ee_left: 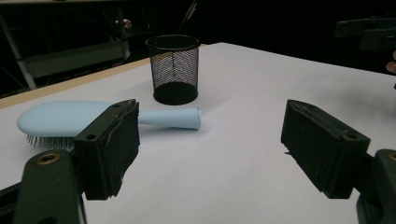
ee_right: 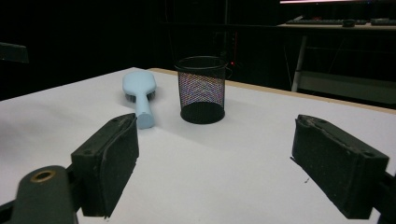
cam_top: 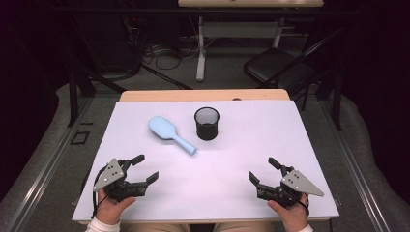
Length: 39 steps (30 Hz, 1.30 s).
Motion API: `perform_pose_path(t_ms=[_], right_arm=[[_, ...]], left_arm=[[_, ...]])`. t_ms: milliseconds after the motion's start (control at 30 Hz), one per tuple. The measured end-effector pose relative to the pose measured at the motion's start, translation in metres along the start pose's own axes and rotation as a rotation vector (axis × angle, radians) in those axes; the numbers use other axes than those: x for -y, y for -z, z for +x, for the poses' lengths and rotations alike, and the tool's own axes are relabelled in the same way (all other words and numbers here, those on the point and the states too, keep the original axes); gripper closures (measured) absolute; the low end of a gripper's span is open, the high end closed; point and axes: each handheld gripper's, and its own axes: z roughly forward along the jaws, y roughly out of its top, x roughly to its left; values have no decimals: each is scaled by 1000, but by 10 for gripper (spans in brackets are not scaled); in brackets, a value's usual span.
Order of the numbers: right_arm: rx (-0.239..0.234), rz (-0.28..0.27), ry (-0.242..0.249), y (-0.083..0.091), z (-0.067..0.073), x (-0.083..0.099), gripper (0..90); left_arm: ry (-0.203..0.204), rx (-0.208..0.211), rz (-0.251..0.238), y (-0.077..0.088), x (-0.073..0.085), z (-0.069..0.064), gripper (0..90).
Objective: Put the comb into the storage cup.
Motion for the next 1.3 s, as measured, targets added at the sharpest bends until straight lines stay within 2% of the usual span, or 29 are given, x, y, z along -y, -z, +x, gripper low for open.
perform_pose_path(t_ms=[133, 233, 300, 367, 567, 633, 733, 767, 833, 933, 967, 1000, 1033, 1133, 1200, 1300], right_arm=[[0, -3, -14, -1, 0, 0, 143], [6, 13, -2, 0, 2, 1, 140], [4, 17, -3, 0, 3, 0, 140], [7, 17, -2, 0, 3, 0, 141], [15, 38, -5, -2, 1, 1, 144], [16, 35, -7, -2, 1, 1, 145], [23, 48, 0, -2, 2, 3, 146], [25, 54, 4, -2, 3, 3, 146], [36, 53, 14, 0, 5, 4, 146], [41, 53, 19, 0, 5, 4, 146], [44, 58, 9, 0, 5, 5, 145], [45, 66, 9, 0, 5, 5, 145], [45, 66, 9, 0, 5, 5, 145], [49, 66, 13, -1, 5, 5, 144], [48, 69, 12, -3, 6, 5, 144], [46, 73, 12, -3, 7, 6, 144]], left_arm=[[-1, -13, 16, -1, 0, -1, 196], [4, -25, 16, -1, -1, -2, 206], [16, -38, 20, -2, -2, -1, 207], [37, -66, 58, -6, -3, 0, 226], [56, -92, 98, -11, -8, 4, 246], [80, -102, 112, -14, -11, 8, 246], [125, -98, 116, -17, -14, 12, 241], [130, -97, 126, -18, -15, 12, 245], [117, -98, 139, -21, -19, 11, 276], [124, -108, 136, -23, -24, 13, 296], [135, -116, 134, -23, -27, 14, 308], [162, -118, 121, -25, -32, 17, 317], [162, -118, 121, -25, -32, 17, 330], [195, -126, 110, -29, -40, 21, 334], [211, -137, 109, -32, -45, 24, 380], [234, -140, 119, -36, -52, 27, 390]])
